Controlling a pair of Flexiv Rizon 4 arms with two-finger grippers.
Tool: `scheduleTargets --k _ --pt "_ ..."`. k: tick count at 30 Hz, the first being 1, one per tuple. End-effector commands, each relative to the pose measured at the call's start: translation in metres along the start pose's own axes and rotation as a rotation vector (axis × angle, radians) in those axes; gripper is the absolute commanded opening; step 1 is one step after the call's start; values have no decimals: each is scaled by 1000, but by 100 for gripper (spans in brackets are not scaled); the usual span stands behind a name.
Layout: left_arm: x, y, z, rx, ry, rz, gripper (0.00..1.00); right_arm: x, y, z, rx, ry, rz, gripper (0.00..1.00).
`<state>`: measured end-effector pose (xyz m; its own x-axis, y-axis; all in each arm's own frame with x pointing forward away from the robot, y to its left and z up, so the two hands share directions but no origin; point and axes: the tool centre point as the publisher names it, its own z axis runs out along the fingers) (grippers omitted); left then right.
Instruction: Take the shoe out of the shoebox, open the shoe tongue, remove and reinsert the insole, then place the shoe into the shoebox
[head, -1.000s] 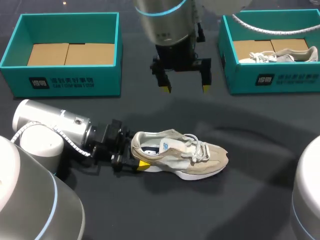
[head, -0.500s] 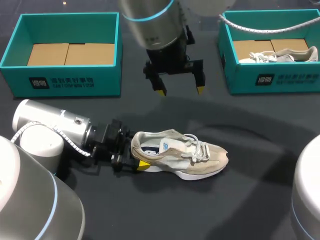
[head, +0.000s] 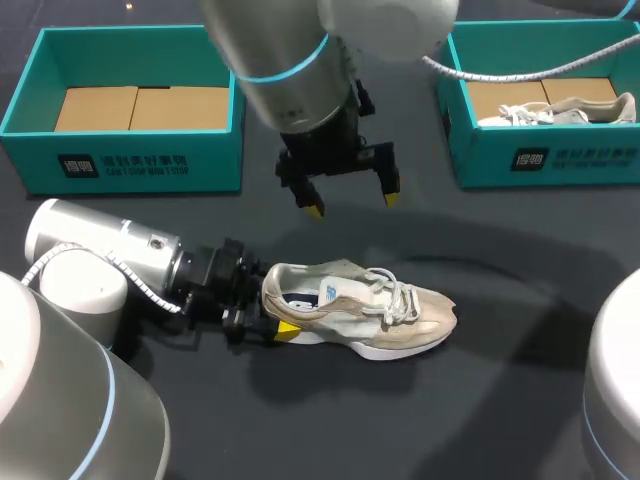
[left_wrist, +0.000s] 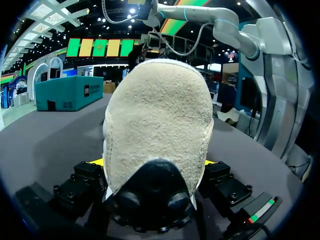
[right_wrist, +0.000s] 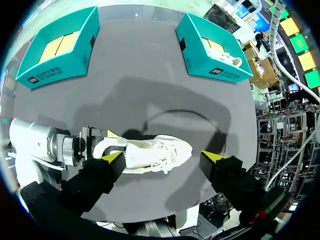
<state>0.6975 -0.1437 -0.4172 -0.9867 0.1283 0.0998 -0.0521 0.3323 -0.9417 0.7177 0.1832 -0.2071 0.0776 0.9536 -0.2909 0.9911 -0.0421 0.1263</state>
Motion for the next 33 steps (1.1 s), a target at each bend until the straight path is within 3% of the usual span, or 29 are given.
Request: scheduleTargets --k 1,5,17,33 --pt "-1 1 2 -2 -2 0 0 18 -38 2 -32 -61 254 100" --pt "-1 1 2 -2 -2 0 0 30 -54 7 -39 -95 265 100" --pt "-1 1 2 -2 -2 0 0 54 -69 34 -23 -155 259 100" --pt "-1 1 2 -2 -2 0 0 53 -65 72 -1 -139 312 100"
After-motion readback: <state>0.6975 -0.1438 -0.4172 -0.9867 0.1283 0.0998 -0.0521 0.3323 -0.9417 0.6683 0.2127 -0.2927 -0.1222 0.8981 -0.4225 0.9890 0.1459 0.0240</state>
